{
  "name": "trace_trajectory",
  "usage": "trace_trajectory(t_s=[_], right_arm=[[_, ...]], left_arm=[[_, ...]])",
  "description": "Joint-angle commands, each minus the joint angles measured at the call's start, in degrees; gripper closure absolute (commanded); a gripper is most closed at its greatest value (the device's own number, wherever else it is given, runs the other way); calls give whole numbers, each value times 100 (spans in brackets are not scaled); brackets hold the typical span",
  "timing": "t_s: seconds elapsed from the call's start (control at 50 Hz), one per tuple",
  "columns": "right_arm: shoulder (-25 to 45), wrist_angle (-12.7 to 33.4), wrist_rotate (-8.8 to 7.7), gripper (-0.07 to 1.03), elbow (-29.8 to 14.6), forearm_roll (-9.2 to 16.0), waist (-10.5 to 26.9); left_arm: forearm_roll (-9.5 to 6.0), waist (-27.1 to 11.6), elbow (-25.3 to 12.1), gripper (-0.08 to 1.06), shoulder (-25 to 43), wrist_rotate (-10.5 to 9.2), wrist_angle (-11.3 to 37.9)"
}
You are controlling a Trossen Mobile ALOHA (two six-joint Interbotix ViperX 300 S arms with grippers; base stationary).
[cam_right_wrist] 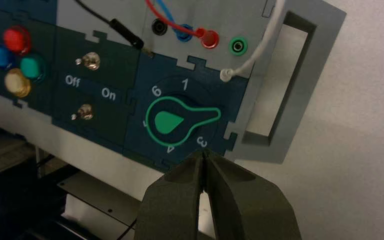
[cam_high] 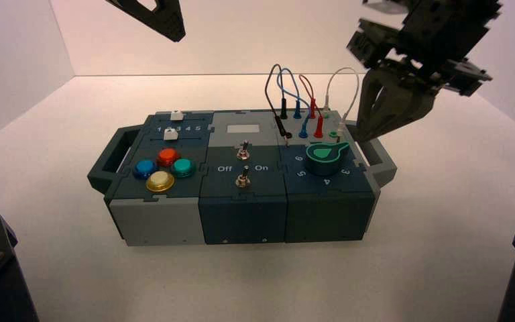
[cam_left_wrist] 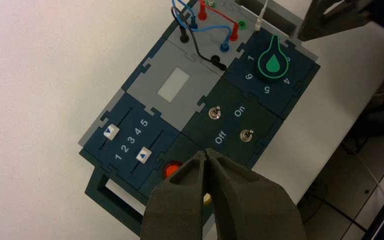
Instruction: Turn the knob to position 2.
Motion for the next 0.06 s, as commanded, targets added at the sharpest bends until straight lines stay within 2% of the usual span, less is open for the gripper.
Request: trace_trajectory(t_s=[0.02,0.06], right_arm=[[-237,35,35,99,-53,9,-26],[-237,35,35,99,-53,9,-26]], left_arm=[[18,-9,-176,101,35,35,-70],[18,-9,-176,101,35,35,-70]])
